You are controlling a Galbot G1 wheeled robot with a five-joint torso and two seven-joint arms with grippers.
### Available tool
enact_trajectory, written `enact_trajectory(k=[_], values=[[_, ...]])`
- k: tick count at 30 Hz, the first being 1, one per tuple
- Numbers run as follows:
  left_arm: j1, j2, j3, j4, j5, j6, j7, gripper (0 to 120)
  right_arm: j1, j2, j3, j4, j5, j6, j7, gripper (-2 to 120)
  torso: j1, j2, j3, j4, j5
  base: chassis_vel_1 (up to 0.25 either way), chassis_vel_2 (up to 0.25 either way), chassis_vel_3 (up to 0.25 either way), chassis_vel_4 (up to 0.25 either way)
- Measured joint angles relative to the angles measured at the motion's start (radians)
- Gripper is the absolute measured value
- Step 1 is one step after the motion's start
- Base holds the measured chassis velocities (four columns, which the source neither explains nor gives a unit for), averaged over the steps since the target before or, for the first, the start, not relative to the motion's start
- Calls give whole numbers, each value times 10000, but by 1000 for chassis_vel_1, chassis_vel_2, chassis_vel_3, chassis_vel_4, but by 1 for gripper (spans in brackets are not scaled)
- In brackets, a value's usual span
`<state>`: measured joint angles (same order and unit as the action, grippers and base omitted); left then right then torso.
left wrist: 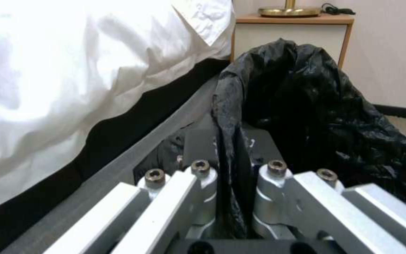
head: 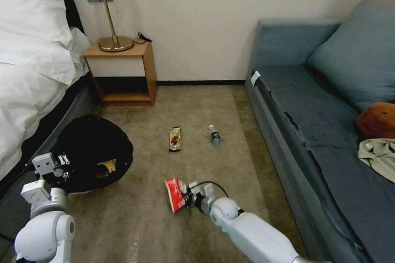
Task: Pick up the trash bin, then pick up the garbage on the floor and place it into the trash bin.
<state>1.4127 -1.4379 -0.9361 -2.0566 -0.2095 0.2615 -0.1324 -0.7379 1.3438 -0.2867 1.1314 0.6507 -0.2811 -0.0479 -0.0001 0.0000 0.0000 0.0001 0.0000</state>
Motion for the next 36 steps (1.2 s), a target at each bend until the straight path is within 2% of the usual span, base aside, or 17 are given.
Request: enact_trajectory(k=[6, 10, 15, 21, 27, 36], values=[[43, 102, -4, -13, -106, -17, 12, 5, 692, 24, 821, 1081, 587, 7, 65, 0, 0, 0, 1, -2, -1, 0, 0, 0, 0], [163, 133, -21, -147, -182, -18, 41, 5, 1042, 30, 1000, 2358, 1475, -59, 278, 0, 1, 0, 1, 0, -1, 0, 0, 0, 0], [202, 156, -22, -207, -271, -11, 57, 5, 1290, 63, 656, 3637, 2586, -195, 384, 0, 0, 0, 1, -1, -2, 0, 0, 0, 0], [375, 140, -5, -580, -341, 68, 58, 5, 1375, 115, 35, 4571, 3063, -270, 440, 0, 1, 0, 0, 0, 0, 0, 0, 0, 0], [526, -1, 197, -858, -275, 109, 81, 5, 1349, 353, -814, 5052, 3233, -281, 408, 0, 1, 0, -1, -1, 0, 0, 0, 0, 0], [832, -279, 766, -1149, -33, 118, 64, 5, 1275, 500, -1191, 4667, 2944, -172, 363, 0, 1, 0, -1, -1, -1, 0, 0, 0, 0]])
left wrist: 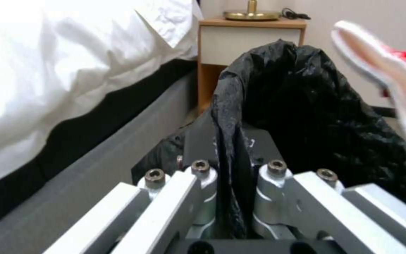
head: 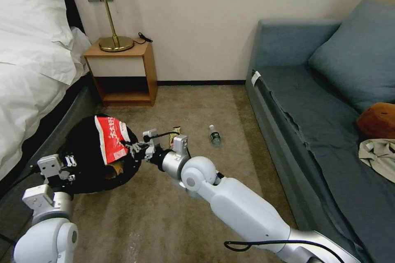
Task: Pick up the trash bin, then pick up the garbage on the floor and place it into the trash bin.
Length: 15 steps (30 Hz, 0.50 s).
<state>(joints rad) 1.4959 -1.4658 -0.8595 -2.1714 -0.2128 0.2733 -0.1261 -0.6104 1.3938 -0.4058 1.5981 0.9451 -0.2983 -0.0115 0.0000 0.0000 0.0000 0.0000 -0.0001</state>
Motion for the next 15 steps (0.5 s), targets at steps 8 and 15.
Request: enact_trajectory(k=[8, 15], values=[[63, -160, 253, -237, 146, 3, -31, 5, -169, -19, -47, -500, -558, 105, 33, 10, 0, 0, 0, -1, 1, 0, 0, 0, 0], [108, -241, 323, -340, 183, 24, -43, 5, -265, -34, -50, -709, -995, 231, 34, 31, 0, 0, 0, 0, 1, 0, 0, 0, 0]])
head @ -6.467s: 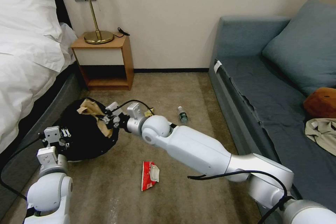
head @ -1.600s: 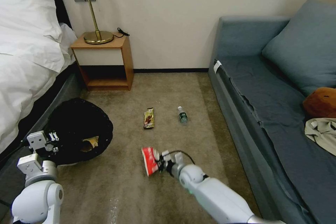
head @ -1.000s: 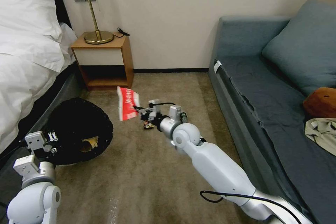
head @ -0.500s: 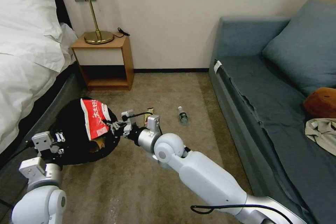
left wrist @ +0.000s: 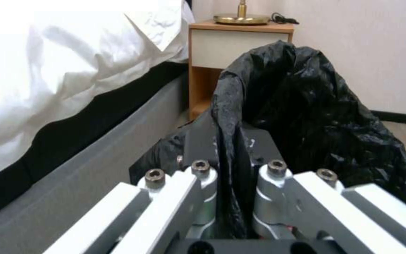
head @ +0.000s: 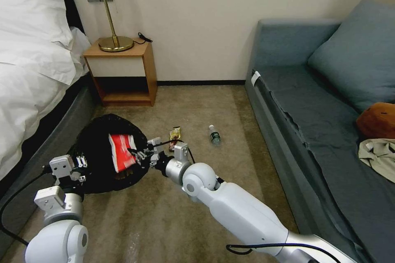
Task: Pick up the trash bin, then pick up the garbage on the floor and place it into the trash bin.
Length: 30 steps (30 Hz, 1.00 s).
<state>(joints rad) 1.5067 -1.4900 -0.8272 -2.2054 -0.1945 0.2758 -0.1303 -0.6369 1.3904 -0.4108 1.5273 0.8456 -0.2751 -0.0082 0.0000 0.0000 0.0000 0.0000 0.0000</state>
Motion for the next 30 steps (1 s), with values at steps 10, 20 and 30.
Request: enact_trajectory(k=[10, 20, 30], values=[[31, -47, -17, -64, 67, 16, -19, 5, -13, -12, 535, -53, -357, 454, 79, 64, 0, 0, 0, 0, 0, 0, 0, 0, 0], [41, -3, -259, 32, 62, -7, -28, 5, -221, -385, 2435, 350, -521, 461, 626, 99, 0, 0, 0, 0, 1, 0, 0, 0, 0], [59, 34, -439, 21, 65, -64, -25, 5, -1018, -641, 4004, -741, -1652, 700, 934, 100, 0, 0, 0, -1, 2, 0, 0, 0, 0]])
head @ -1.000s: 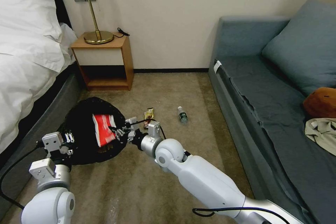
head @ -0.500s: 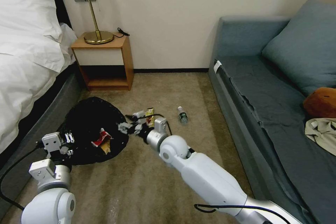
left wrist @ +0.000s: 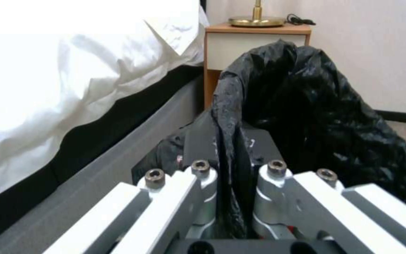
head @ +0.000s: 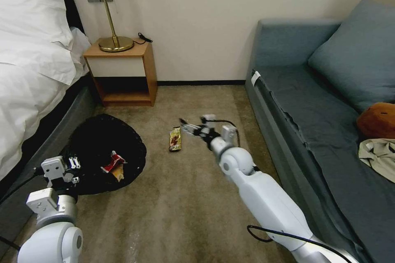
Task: Pick up the trash bin, then pick up the garbage on the floor and place it into the trash bin.
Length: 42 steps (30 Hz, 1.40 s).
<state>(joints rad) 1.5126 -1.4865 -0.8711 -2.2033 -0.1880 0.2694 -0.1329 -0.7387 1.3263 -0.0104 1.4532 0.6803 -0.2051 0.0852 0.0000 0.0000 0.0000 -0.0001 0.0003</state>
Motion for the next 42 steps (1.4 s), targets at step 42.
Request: enact_trajectory(k=[42], values=[[197, 23, 17, 115, 185, -207, 49, 5, -1580, 454, 1501, -2937, -1797, 1359, -1038, 100, 0, 0, 0, 1, -3, 0, 0, 0, 0]])
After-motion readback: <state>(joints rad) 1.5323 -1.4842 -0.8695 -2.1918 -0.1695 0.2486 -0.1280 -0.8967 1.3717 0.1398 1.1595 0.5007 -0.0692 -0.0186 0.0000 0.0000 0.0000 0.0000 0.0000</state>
